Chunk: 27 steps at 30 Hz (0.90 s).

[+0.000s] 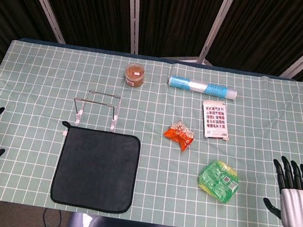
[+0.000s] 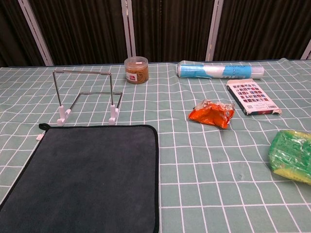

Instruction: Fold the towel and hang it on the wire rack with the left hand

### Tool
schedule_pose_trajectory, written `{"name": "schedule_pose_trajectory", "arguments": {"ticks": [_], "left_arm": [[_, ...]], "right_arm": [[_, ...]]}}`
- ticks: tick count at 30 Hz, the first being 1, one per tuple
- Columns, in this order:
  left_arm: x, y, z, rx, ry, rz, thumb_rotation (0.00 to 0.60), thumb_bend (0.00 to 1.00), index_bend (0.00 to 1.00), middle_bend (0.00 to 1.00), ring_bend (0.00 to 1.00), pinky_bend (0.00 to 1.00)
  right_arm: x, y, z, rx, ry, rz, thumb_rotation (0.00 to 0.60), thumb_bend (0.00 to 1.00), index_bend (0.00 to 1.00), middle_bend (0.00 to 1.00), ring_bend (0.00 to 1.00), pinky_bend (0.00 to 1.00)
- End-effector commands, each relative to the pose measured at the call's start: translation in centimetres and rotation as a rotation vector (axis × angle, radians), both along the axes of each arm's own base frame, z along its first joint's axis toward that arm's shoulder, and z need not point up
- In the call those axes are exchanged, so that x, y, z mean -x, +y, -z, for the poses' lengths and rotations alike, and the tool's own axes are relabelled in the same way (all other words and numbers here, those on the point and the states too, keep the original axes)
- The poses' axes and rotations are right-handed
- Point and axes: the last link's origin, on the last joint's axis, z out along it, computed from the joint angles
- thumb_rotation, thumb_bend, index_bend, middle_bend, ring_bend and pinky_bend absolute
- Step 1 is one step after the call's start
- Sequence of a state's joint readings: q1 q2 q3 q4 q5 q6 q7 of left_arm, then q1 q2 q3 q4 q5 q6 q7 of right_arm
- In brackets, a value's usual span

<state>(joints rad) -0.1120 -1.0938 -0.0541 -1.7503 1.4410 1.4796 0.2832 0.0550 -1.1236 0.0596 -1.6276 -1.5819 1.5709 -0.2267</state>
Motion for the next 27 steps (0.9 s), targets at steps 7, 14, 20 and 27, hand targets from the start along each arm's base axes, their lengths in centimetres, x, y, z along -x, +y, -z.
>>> {"name": "schedule_pose_trajectory", "arguments": {"ticks": [7, 14, 20, 27], "left_arm": [[-0.2, 0.0, 0.4, 0.012, 0.005, 0.015, 0.600, 0.00, 0.00, 0.00, 0.00, 0.00], [-4.0, 2.6, 3.5, 0.159, 0.046, 0.217, 0.600, 0.00, 0.00, 0.00, 0.00, 0.00], [-9.5, 6.3, 8.6, 0.381, 0.136, 0.445, 0.600, 0.01, 0.00, 0.00, 0.00, 0.00], [-13.7, 7.7, 13.8, 0.545, 0.177, 0.622, 0.600, 0.31, 0.19, 0.00, 0.00, 0.00]], "right_arm": [[0.0, 0.1, 0.2, -0.020, 0.001, -0.003, 0.600, 0.00, 0.00, 0.00, 0.00, 0.00], [-0.2, -0.1, 0.3, -0.038, -0.009, -0.009, 0.600, 0.00, 0.00, 0.00, 0.00, 0.00], [-0.1, -0.6, 0.6, -0.049, -0.015, 0.005, 0.600, 0.00, 0.00, 0.00, 0.00, 0.00], [0.3, -1.2, 0.7, -0.050, -0.007, 0.026, 0.600, 0.00, 0.00, 0.00, 0.00, 0.00]]}}
